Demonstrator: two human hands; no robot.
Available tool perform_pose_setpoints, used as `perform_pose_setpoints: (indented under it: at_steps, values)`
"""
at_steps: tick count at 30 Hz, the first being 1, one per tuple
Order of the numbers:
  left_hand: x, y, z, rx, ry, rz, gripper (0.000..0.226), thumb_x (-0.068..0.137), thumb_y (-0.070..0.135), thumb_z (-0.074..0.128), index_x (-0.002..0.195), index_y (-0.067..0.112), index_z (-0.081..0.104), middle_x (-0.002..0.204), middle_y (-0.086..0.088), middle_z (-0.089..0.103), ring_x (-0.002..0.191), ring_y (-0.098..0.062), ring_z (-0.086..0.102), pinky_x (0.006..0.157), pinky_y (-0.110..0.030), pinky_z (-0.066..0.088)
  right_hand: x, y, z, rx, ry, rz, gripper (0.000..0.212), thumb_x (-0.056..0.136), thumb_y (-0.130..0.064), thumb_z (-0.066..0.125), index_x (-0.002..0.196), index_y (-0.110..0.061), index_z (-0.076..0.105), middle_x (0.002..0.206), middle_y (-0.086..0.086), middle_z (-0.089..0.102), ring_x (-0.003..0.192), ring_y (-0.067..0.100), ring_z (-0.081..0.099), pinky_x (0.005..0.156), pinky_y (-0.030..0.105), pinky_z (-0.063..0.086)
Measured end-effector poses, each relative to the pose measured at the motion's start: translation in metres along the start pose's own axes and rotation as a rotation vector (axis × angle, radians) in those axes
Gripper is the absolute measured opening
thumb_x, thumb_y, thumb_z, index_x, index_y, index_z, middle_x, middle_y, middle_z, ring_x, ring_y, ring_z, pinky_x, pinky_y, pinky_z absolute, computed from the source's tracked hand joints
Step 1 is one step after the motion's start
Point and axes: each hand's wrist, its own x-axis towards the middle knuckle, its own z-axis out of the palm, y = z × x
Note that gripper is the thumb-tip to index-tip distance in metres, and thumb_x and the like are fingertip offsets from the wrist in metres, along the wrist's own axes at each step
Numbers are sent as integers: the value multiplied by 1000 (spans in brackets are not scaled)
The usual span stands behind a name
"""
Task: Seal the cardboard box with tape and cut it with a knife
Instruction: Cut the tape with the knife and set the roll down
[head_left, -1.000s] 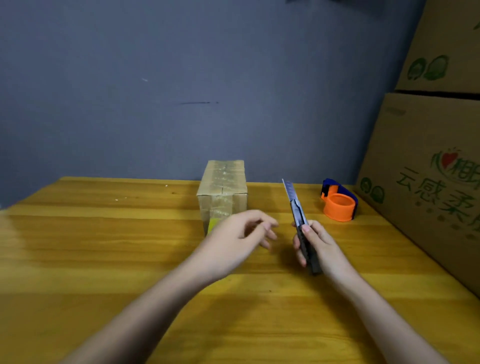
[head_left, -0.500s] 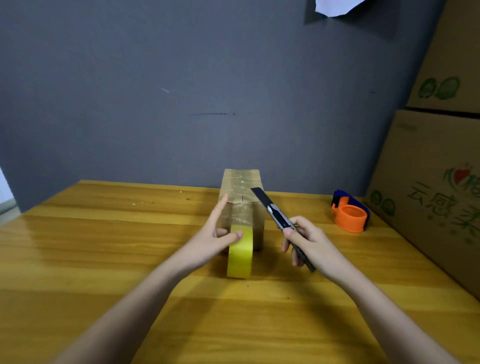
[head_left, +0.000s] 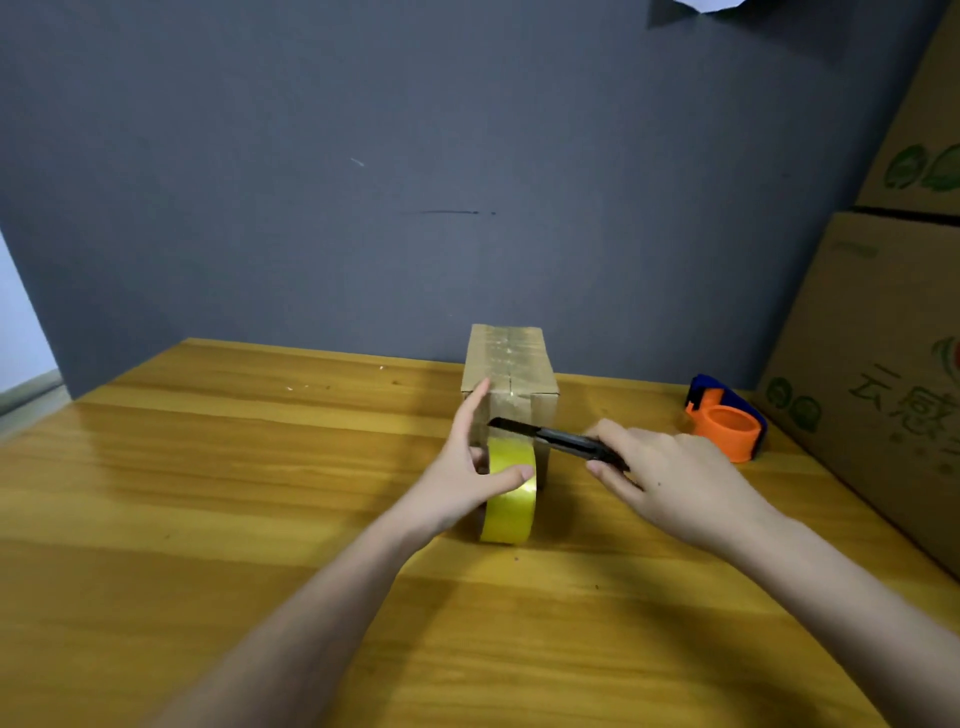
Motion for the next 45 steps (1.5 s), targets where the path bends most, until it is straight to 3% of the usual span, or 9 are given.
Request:
perform_pose_setpoints:
  at_steps: [2, 7, 10, 18, 23, 27, 32, 40, 45]
  values:
    - [0, -1, 0, -11, -8, 6, 95, 78, 14, 74, 144, 46, 14, 138, 31, 31, 106, 11, 57, 88, -7, 43, -1, -2, 0, -76, 19, -56, 30, 97, -47, 28, 118, -30, 40, 101, -9, 62, 78, 16, 64, 50, 26, 40]
    - [0, -4, -2, -14, -4, 20, 95, 76, 20, 76, 141, 52, 14, 154, 18, 20, 126, -14, 50, 108, -29, 36, 0, 1, 4, -165, 94, -100, 30, 96, -45, 29, 113, -26, 46, 98, -6, 65, 70, 19, 64, 41, 25, 26]
    - [0, -3, 0, -14, -15, 14, 96, 77, 19, 76, 141, 52, 13, 141, 25, 33, 119, -9, 55, 99, -20, 43, 2, 0, 7, -252, 125, -120, 32, 93, -43, 28, 106, -25, 51, 87, -6, 65, 59, 17, 62, 38, 24, 20]
    - [2, -6, 0, -32, -7, 8, 97, 78, 13, 74, 144, 47, 13, 127, 35, 35, 106, -1, 62, 93, -19, 48, 1, 0, 9, -356, 196, -147, 22, 88, -37, 45, 89, -20, 60, 68, -3, 62, 43, 18, 56, 34, 24, 31]
    - [3, -9, 2, -61, -3, 20, 97, 77, 9, 74, 143, 48, 14, 143, 13, 41, 108, -6, 63, 94, -24, 48, 3, -3, 13, -370, 241, -175, 11, 85, -27, 59, 85, -16, 58, 62, 1, 56, 38, 20, 49, 33, 24, 31]
    - [3, -8, 3, -63, 8, 41, 97, 77, 9, 74, 143, 49, 15, 150, 8, 34, 112, -7, 61, 95, -23, 47, 8, -9, 19, -439, 235, -166, 37, 62, -17, 82, 90, -15, 59, 60, 2, 55, 36, 19, 45, 37, 25, 20]
    - [3, -8, 3, -39, 5, 40, 97, 73, 19, 77, 140, 55, 16, 151, 8, 33, 115, -12, 60, 104, -33, 44, 2, -6, 20, -467, 244, -137, 44, 57, -14, 85, 94, -13, 62, 61, 5, 57, 35, 21, 46, 39, 26, 19]
    - [3, -8, 2, -51, -3, 35, 95, 78, 14, 74, 143, 49, 14, 150, 15, 30, 118, -9, 57, 92, -17, 48, 1, -11, 23, -481, 247, -104, 42, 55, -12, 83, 93, -13, 65, 61, 5, 58, 36, 22, 47, 41, 27, 18]
    - [1, -8, 2, -36, -9, 40, 96, 76, 18, 75, 142, 53, 14, 154, 14, 24, 123, -18, 54, 103, -32, 44, -2, -10, 20, -469, 246, -105, 42, 55, -5, 79, 95, -10, 66, 62, 8, 60, 35, 23, 47, 40, 26, 20]
